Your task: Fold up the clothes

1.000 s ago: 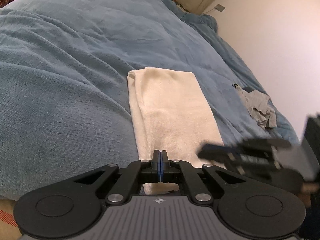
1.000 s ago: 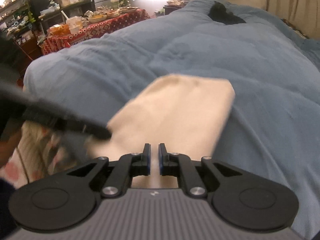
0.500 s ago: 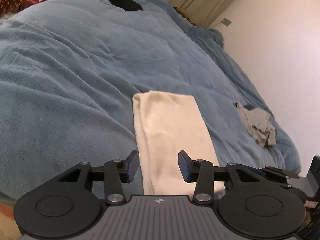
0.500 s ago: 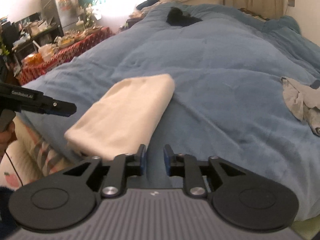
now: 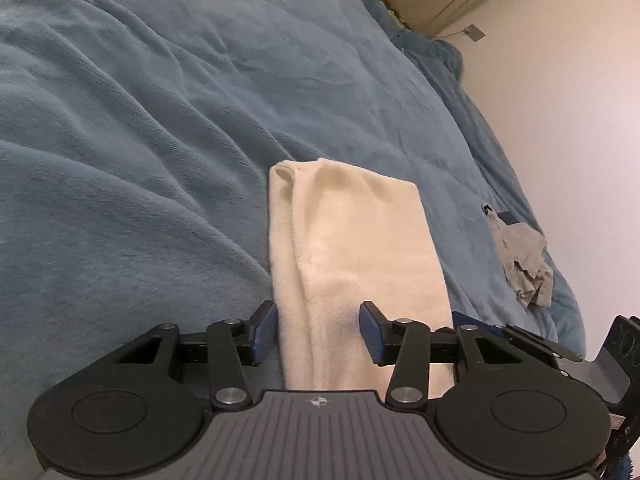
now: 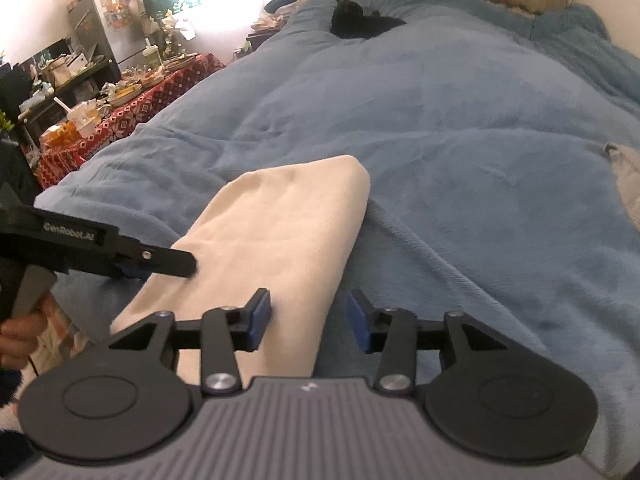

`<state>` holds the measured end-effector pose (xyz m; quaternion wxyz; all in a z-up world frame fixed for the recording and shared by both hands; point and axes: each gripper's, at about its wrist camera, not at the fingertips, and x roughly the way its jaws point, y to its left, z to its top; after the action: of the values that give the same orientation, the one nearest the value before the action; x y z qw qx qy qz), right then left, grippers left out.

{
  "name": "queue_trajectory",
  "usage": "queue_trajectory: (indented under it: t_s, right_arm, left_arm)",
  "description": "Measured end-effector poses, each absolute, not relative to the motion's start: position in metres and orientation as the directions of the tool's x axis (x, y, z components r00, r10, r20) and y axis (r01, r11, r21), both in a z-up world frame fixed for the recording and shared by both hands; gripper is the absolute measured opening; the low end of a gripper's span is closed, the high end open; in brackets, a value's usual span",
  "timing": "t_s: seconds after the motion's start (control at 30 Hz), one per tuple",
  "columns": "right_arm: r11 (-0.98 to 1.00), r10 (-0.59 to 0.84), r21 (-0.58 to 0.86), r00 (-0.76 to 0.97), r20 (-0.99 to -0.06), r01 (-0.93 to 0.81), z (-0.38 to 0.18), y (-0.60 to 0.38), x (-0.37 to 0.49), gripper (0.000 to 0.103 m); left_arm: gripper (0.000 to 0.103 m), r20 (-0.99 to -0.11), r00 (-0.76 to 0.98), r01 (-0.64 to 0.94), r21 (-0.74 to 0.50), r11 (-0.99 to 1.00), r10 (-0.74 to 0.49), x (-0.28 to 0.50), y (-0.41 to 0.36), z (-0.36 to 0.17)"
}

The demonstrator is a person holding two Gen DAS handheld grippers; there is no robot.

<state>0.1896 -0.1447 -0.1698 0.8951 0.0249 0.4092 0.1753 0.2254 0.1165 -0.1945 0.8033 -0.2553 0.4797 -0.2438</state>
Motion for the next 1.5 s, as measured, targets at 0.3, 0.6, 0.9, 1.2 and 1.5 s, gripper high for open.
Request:
queue_trajectory:
  t_s: [0.3,0.6,0.9,1.2,1.5]
  right_arm:
    - [0.934,0.349,0.217,0.587,-0.731,-0.286,-0.176,-0.140,0.205,0.053]
    - [0.930,0.356,0.210,0.598,-0.718,-0.302,-0.173,-0.136,0.199,0.027]
    - [0.919,0.391,0.250,0.619,-0.681,-0.304,-0.156,-0.139,0.179,0.025]
    - [0.922,0.382,0.241,0.596,-0.707,-0.305,-0.173,-0.133,0.186,0.034]
    - [0.930,0.356,0.210,0.601,-0.715,-0.302,-0.179,-0.130,0.221,0.036]
  left_arm:
    - [0.052,-0.623,0.424,0.157,-0.664,0.731,-0.657,0.236,0.109,-0.202]
    - [0.029,-0.605,0.509,0.209,-0.604,0.769,-0.613,0.216,0.101,-0.174]
    - [0.028,-0.593,0.538,0.213,-0.591,0.778,-0.598,0.200,0.102,-0.145]
    - [0.032,-0.641,0.494,0.110,-0.624,0.774,-0.587,0.201,0.114,-0.184]
    - [0.033,-0.654,0.509,0.140,-0.579,0.803,-0.560,0.201,0.110,-0.186]
